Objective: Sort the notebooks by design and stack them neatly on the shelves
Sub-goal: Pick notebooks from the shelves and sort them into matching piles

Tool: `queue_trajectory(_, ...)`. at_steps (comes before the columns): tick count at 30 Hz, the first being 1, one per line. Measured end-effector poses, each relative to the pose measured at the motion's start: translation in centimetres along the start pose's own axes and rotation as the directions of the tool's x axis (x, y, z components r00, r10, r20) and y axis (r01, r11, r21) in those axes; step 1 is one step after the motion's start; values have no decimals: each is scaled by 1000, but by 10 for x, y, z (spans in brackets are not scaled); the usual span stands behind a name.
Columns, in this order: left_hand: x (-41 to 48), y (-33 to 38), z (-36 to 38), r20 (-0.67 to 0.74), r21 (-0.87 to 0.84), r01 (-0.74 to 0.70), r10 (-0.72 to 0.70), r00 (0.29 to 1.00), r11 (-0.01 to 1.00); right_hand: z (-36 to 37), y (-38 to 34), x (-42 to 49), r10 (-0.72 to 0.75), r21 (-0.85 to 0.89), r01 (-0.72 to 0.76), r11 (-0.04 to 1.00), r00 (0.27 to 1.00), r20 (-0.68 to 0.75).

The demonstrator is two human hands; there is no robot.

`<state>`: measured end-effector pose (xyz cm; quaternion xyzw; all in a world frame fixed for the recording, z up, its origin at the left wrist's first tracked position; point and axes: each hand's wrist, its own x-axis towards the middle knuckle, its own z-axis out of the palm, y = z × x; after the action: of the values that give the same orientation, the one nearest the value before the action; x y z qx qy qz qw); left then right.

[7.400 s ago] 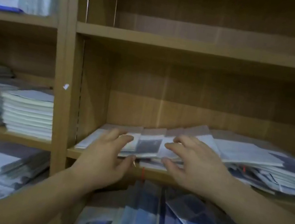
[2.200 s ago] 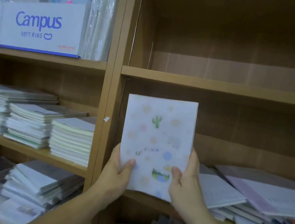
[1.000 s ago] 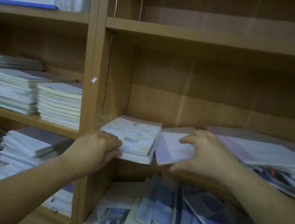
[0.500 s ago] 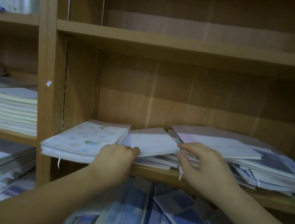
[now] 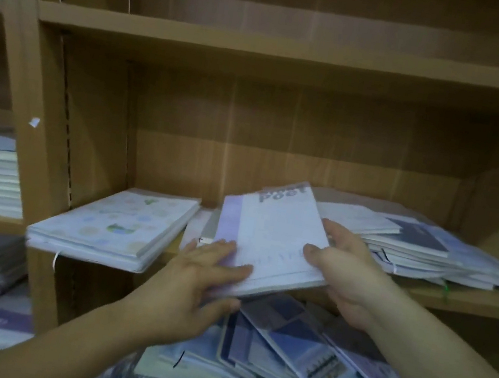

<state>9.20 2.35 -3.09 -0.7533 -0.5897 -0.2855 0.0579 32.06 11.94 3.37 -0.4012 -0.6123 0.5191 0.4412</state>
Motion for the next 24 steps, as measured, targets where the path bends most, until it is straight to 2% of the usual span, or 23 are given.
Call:
queue_trajectory(1, -3, 5, -4, -25, -66, 123, -125, 992, 990, 3, 2, -6, -49, 4, 49, 999, 998, -40)
queue_trajectory(3, -8, 11, -6, -132, -227, 276, -311, 941, 934, 8, 8, -15, -144, -9, 143, 990, 986, -82)
queue_trajectory(5, -9, 12, -6, -13, -469, 408, -467, 884, 783, 12, 13, -21, -220, -6, 221, 975, 972, -85)
queue_trajectory(7, -8, 16, 0, 147, -717, 454, -523, 840, 528, 18, 16, -29, -259, 29, 262, 965, 961, -97)
queue_trajectory(8, -9, 20, -2, 150, -783, 433, -540, 828, 447, 21, 17, -31, -278, 42, 283, 958, 955, -98)
queue_trajectory(9, -10, 24, -6, 106, -812, 395, -558, 823, 429, 22, 16, -34, -298, 53, 303, 951, 950, -93)
queue_trajectory(13, -9, 21, -35, -86, -819, 273, -578, 811, 505, 30, 13, -35, -367, 39, 368, 929, 930, -33)
queue_trajectory(16, -17, 4, -63, -219, -703, 288, -583, 782, 650, 58, 4, -33, -394, -90, 399, 913, 917, 61)
queue_trajectory(18, -27, -16, -83, -289, -610, 336, -597, 748, 717, 86, -3, -24, -384, -167, 394, 904, 919, 89)
queue_trajectory(22, -51, -64, -115, -328, -445, 550, -700, 635, 707, 151, -11, -7, -264, -196, 294, 936, 951, 163)
queue_trajectory(24, -56, -84, -126, -331, -384, 613, -723, 607, 690, 179, -17, -2, -218, -206, 251, 946, 961, 171)
